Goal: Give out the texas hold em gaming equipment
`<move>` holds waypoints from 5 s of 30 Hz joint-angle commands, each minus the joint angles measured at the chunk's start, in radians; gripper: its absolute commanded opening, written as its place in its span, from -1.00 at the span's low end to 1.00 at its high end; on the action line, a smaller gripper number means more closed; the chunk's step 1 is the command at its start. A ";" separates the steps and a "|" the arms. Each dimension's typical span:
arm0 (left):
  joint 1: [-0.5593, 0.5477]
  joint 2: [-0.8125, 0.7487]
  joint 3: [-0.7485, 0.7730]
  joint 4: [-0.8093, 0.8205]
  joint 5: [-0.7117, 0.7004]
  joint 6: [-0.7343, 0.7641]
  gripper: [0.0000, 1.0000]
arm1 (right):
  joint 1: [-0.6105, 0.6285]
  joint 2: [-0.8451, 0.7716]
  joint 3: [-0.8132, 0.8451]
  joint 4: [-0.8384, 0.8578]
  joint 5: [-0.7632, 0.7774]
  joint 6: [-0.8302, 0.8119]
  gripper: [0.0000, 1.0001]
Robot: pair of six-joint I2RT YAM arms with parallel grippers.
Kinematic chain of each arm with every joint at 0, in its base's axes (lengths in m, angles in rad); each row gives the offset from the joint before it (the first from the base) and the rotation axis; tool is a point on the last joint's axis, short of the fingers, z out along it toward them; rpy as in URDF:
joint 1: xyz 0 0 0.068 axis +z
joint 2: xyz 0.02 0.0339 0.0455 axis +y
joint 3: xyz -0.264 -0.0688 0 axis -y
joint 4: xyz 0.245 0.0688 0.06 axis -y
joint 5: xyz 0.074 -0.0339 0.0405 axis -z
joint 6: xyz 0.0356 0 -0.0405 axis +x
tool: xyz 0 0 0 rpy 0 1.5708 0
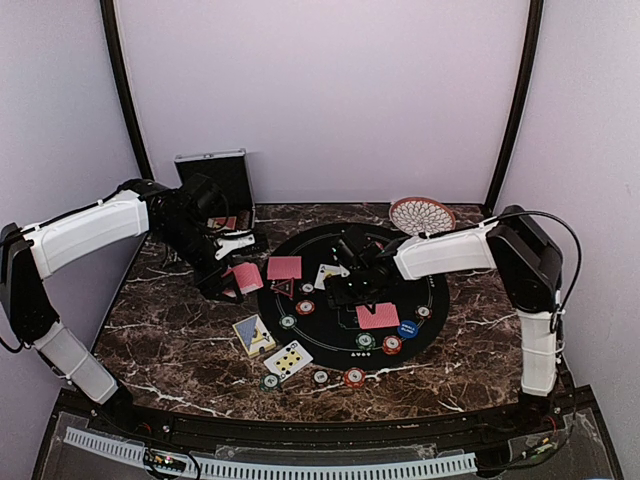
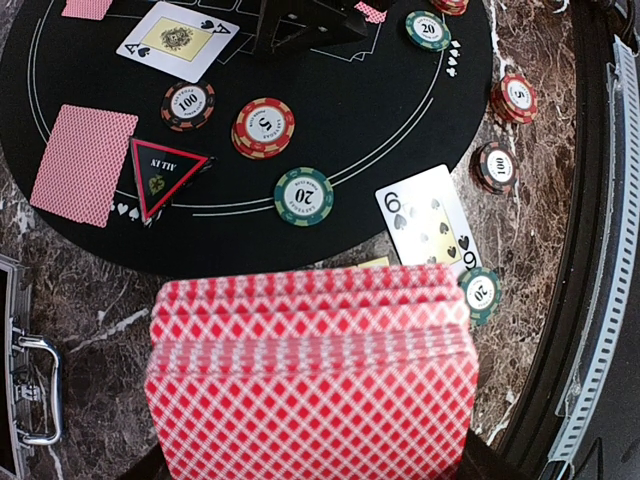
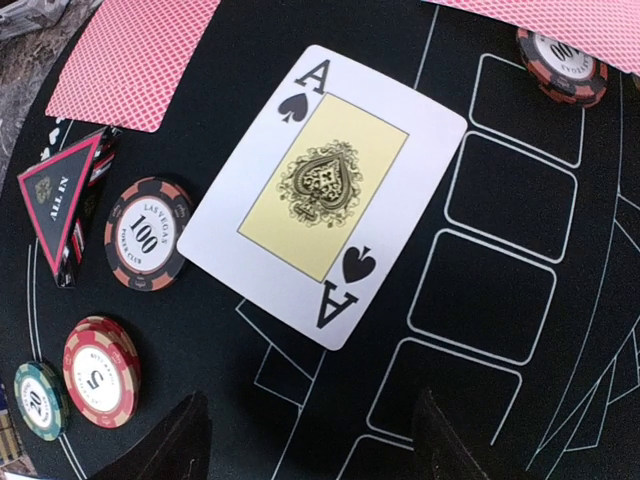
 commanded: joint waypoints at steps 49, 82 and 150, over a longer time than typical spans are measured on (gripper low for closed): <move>0.005 -0.015 0.027 -0.017 0.015 -0.001 -1.00 | -0.078 0.050 0.077 -0.043 0.289 -0.181 0.25; 0.006 -0.022 0.030 -0.026 0.016 0.005 -1.00 | -0.271 0.145 0.206 -0.011 -0.160 -0.005 -0.57; 0.004 -0.007 0.083 0.006 0.040 0.011 -1.00 | 0.024 0.054 0.198 0.510 -0.955 0.606 0.79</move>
